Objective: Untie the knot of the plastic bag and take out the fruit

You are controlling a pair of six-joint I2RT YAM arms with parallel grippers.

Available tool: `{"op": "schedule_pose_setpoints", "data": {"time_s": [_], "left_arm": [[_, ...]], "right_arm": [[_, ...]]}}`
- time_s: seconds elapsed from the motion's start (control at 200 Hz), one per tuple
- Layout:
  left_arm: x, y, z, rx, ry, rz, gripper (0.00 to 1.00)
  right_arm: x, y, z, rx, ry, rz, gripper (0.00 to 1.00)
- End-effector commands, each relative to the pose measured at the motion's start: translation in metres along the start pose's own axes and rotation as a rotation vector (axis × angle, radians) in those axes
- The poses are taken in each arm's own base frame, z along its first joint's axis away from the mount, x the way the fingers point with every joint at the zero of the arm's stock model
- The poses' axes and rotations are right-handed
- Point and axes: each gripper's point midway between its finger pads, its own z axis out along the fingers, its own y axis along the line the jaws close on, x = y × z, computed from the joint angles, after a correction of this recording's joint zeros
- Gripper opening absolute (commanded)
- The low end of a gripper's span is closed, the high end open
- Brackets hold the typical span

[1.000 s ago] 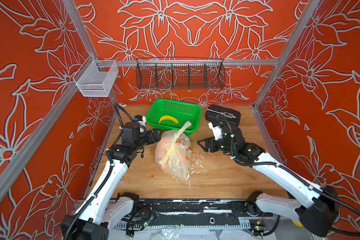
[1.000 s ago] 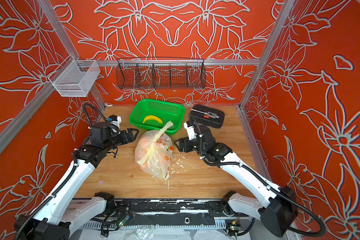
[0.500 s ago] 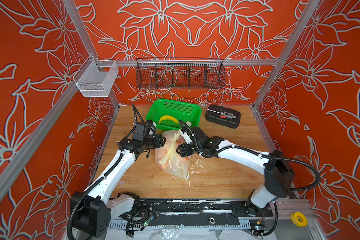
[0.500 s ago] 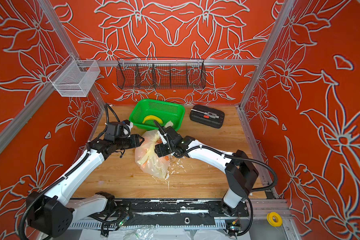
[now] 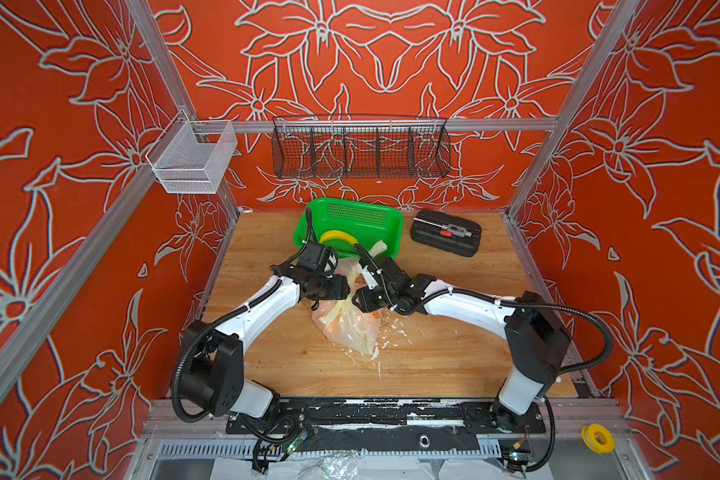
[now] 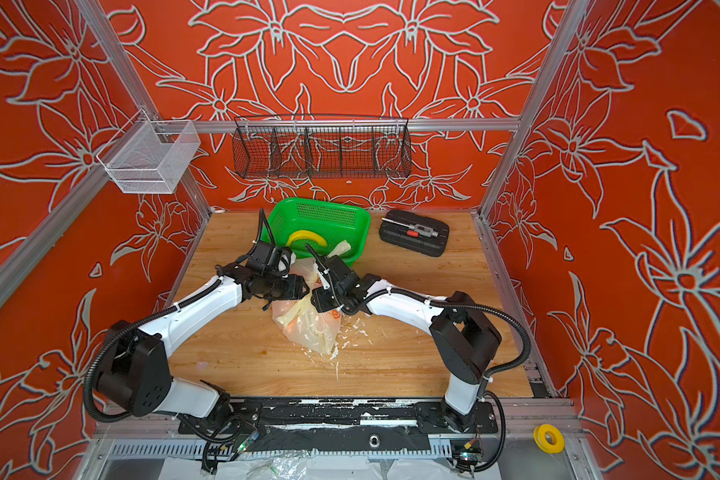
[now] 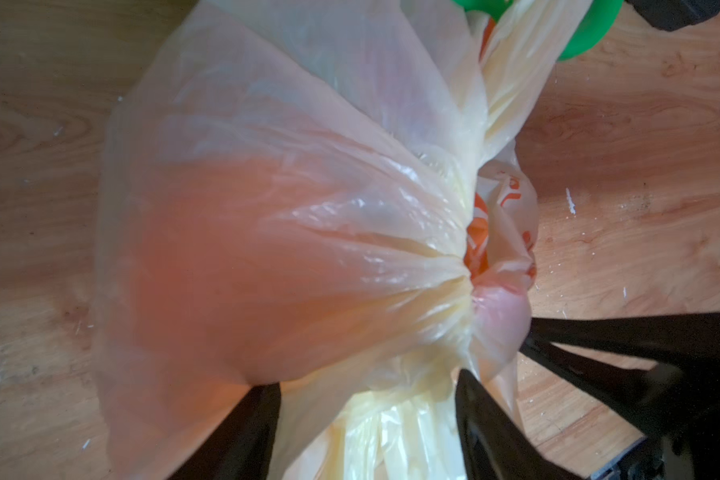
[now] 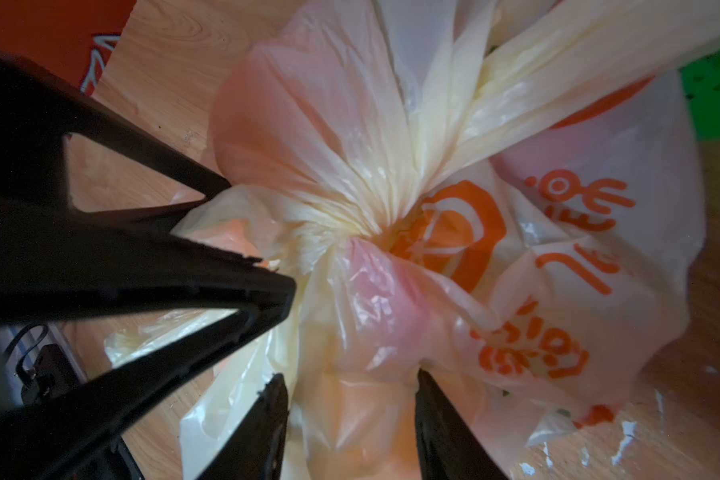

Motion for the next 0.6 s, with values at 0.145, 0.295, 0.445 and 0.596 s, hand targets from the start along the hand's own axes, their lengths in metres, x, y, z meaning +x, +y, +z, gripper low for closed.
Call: {"op": "schedule_pose_setpoints", "data": {"time_s": [0.145,0.295,0.445,0.596], "left_arm": [[0.002,-0.003,0.002,-0.007,0.0,0.015,0.37],[0.0,0.003,-0.001,-0.04,-0.018,0.009,0.12],[-0.001,0.014,-0.004,-0.104,-0.04,-0.013,0.0],[-0.004,0.018,-0.01,-0.128,-0.069,-0.02,0.0]], "right_arm": [[0.013,-0.005,0.01,-0.003,0.012,0.041,0.33],[0.016,-0.007,0.007,-0.001,0.002,0.034,0.13],[0.017,-0.011,0.0,0.011,-0.02,0.027,0.03],[0.019,-0.019,-0.009,0.042,-0.045,0.023,0.0]]}}
